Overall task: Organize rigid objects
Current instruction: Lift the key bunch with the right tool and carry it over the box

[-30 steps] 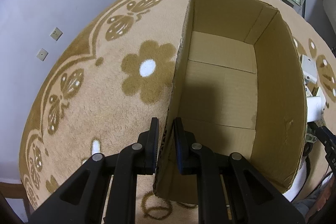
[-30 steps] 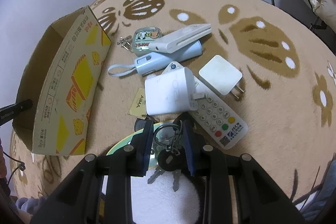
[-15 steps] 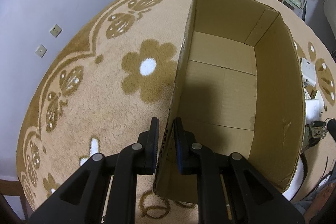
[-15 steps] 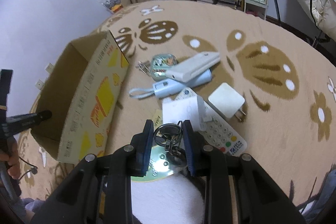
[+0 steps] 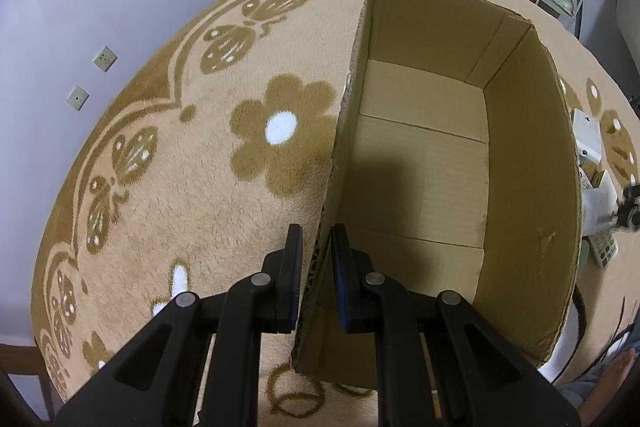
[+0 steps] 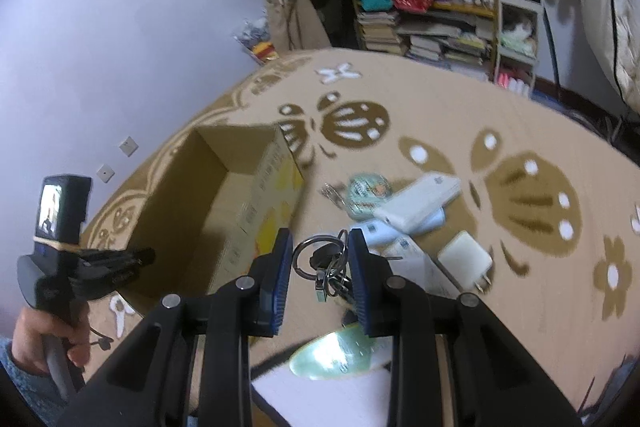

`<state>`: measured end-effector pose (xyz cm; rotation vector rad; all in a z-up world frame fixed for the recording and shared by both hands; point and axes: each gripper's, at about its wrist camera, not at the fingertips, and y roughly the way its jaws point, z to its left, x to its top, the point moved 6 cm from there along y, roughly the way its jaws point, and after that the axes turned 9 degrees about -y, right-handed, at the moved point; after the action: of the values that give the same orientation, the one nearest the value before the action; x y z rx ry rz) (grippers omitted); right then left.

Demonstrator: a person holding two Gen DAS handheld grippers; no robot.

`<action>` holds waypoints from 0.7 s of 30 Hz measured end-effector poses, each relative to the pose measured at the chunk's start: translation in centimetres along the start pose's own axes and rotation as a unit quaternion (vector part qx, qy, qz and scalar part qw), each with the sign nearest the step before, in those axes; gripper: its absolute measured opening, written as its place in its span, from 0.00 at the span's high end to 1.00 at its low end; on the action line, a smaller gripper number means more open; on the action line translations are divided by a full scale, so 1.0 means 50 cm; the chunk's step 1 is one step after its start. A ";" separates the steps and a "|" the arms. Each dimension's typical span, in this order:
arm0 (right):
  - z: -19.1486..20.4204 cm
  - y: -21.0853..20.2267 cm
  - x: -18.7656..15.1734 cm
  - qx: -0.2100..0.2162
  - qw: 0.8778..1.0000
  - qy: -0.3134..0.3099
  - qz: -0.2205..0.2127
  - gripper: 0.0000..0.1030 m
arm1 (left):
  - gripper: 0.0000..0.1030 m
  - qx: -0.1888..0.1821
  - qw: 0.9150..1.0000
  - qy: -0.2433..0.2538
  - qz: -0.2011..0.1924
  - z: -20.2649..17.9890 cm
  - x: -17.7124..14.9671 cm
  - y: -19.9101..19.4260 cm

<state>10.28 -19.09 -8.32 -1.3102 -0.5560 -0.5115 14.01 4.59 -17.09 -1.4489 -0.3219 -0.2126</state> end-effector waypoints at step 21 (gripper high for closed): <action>0.215 -0.049 0.109 0.086 0.987 -0.105 -0.091 0.71 | 0.88 0.000 1.000 0.000 0.006 -0.004 0.003 0.009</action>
<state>11.93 -9.21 -1.21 -1.1595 -0.8817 -0.4663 14.31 4.46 -17.47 -1.4510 -0.3133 -0.2040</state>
